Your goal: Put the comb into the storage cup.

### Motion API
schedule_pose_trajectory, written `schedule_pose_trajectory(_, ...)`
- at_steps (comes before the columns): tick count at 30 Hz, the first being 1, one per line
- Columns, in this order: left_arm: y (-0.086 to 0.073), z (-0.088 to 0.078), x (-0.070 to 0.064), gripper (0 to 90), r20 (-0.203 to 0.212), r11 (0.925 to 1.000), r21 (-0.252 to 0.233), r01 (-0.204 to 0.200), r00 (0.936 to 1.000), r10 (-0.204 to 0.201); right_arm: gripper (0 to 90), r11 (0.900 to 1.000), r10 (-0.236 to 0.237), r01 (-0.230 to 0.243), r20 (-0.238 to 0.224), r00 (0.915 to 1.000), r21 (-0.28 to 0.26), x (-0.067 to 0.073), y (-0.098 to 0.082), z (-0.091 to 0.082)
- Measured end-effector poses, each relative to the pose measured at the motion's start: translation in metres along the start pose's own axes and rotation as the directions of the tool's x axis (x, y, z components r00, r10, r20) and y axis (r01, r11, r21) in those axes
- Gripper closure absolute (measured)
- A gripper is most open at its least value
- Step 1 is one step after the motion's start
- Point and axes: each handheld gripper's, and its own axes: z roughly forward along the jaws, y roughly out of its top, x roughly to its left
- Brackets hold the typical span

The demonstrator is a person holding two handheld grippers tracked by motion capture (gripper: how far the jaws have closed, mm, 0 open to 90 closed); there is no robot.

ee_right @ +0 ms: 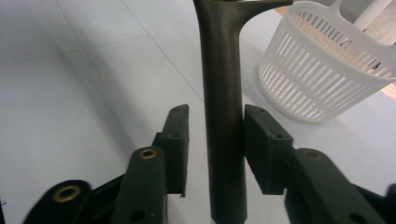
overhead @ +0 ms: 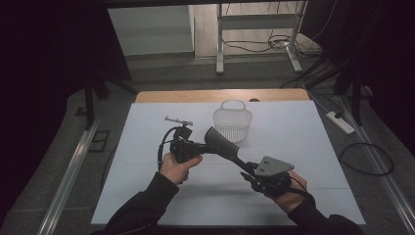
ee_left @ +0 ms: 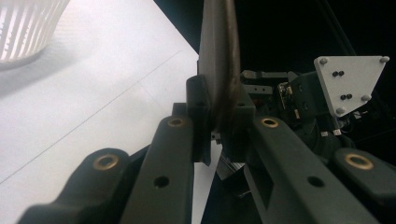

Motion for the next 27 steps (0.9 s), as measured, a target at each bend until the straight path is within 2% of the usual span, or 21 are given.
schedule_pose_trajectory(5, 0.001, -0.002, -0.002, 83.2, -0.039, 0.9998, -0.007, -0.016, 0.9991, 0.016, 49.7, 1.0, 0.004, -0.004, -0.015, 0.9999, -0.014, 0.0, 0.0, -0.002)
schedule_pose_trajectory(15, 0.004, -0.005, -0.003, 83.2, -0.062, 0.9992, -0.01, -0.039, 0.9974, 0.038, 40.0, 1.0, 0.025, -0.026, -0.02, 0.9995, -0.012, -0.005, -0.001, -0.004)
schedule_pose_trajectory(20, 0.007, -0.009, -0.006, 83.2, -0.09, 0.9976, -0.004, -0.069, 0.9936, 0.068, 31.0, 0.997, 0.073, -0.072, -0.021, 0.9971, 0.005, -0.011, -0.003, -0.007)
schedule_pose_trajectory(27, 0.011, -0.011, -0.008, 83.2, -0.106, 0.996, 0.0, -0.09, 0.9904, 0.089, 21.9, 0.992, 0.12, -0.12, -0.022, 0.9925, 0.03, -0.016, -0.006, -0.008)
